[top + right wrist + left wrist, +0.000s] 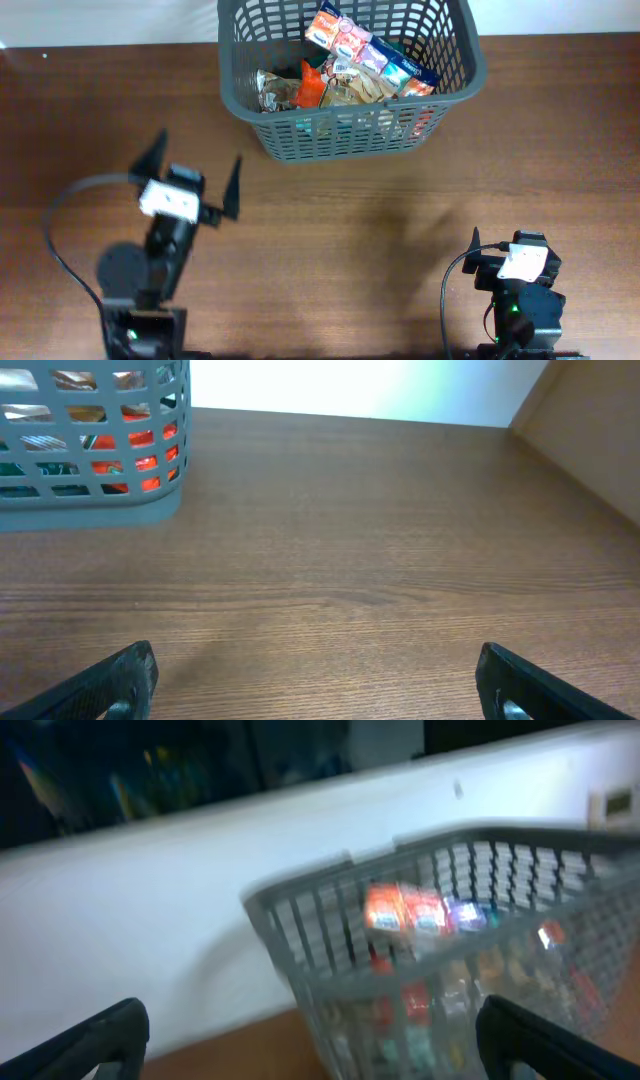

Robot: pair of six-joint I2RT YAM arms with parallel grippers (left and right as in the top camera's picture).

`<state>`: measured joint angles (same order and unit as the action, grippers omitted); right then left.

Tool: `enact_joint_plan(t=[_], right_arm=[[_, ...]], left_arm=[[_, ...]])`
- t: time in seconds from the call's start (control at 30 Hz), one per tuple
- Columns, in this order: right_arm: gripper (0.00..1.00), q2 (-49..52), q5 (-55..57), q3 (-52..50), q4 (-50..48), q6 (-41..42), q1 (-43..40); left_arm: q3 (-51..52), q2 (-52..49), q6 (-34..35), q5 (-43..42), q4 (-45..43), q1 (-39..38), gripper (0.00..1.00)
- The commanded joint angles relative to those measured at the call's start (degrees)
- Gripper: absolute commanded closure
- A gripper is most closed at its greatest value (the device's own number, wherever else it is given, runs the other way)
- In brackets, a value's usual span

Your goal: Pack container

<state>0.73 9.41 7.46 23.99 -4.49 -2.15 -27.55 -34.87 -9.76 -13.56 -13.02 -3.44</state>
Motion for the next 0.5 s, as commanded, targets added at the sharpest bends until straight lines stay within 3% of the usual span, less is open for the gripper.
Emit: enact_joint_plan(t=[0.0,0.23,0.47], right_arm=[[0.01,-0.52,0.09,-0.44,-0.02,0.50,-0.17],[0.01,-0.52,0.09,-0.44,-0.02,0.50,-0.17],[0.01,-0.52,0.09,-0.44,-0.02,0.50,-0.17]], left_arm=[[8.02,8.48,0.26,-0.61,-0.48,-0.26,0.01],[20.15,23.78,0.22,-0.59,-0.39,-0.26,0.01],[26.91,30.53,-0.17,0.02,0.22,-0.26,0.01]])
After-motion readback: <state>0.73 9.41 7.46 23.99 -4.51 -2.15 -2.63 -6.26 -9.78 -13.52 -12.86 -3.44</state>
